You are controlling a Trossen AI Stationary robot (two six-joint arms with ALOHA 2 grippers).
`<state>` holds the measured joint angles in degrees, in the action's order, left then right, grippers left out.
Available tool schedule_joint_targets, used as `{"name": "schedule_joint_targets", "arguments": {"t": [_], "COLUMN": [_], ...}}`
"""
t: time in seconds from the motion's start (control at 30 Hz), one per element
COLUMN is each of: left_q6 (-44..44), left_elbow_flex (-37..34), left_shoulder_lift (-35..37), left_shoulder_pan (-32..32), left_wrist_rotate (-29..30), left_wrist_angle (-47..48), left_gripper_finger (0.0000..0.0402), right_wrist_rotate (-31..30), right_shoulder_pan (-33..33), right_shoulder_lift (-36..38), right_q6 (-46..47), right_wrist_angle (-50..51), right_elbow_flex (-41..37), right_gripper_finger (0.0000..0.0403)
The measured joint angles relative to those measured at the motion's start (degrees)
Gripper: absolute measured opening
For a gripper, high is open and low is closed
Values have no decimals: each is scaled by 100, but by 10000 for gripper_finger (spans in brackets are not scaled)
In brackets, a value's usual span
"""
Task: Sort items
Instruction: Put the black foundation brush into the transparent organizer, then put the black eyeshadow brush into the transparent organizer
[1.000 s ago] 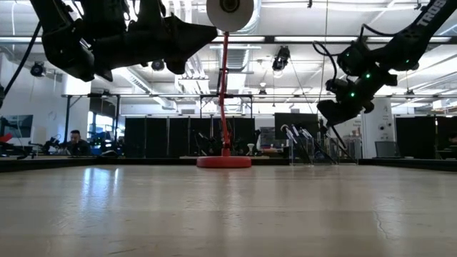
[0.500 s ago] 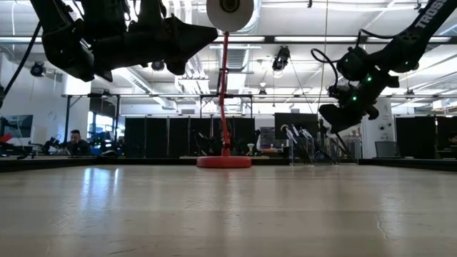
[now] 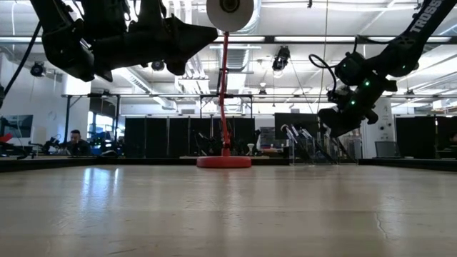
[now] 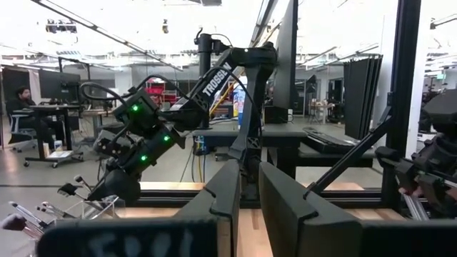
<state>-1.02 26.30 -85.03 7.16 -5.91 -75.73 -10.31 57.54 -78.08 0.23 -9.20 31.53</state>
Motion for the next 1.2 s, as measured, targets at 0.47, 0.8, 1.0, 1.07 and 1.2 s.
{"name": "schedule_joint_targets", "arguments": {"t": [0.47,0.8,1.0,1.07,1.2], "left_q6": [5,398,427,430,431], "left_elbow_flex": [0,-2,-5,-13,-92], "left_shoulder_lift": [0,-2,-2,-2,-196], "left_shoulder_pan": [0,25,105,103,75], "left_wrist_rotate": [0,0,327,424,451], "left_wrist_angle": [71,600,1492,1707,1730], "left_gripper_finger": [51,51,51,48,25], "right_wrist_rotate": [-11,-200,-775,-950,-1587], "right_shoulder_pan": [-2,-1247,-3235,-3984,-5436], "right_shoulder_lift": [1016,2732,3328,3396,3311], "right_q6": [-60,109,694,914,1497], "right_wrist_angle": [899,3083,3869,4050,4414], "right_elbow_flex": [-7,-7,-7,-7,-9], "right_gripper_finger": [111,13,11,11,11]}}
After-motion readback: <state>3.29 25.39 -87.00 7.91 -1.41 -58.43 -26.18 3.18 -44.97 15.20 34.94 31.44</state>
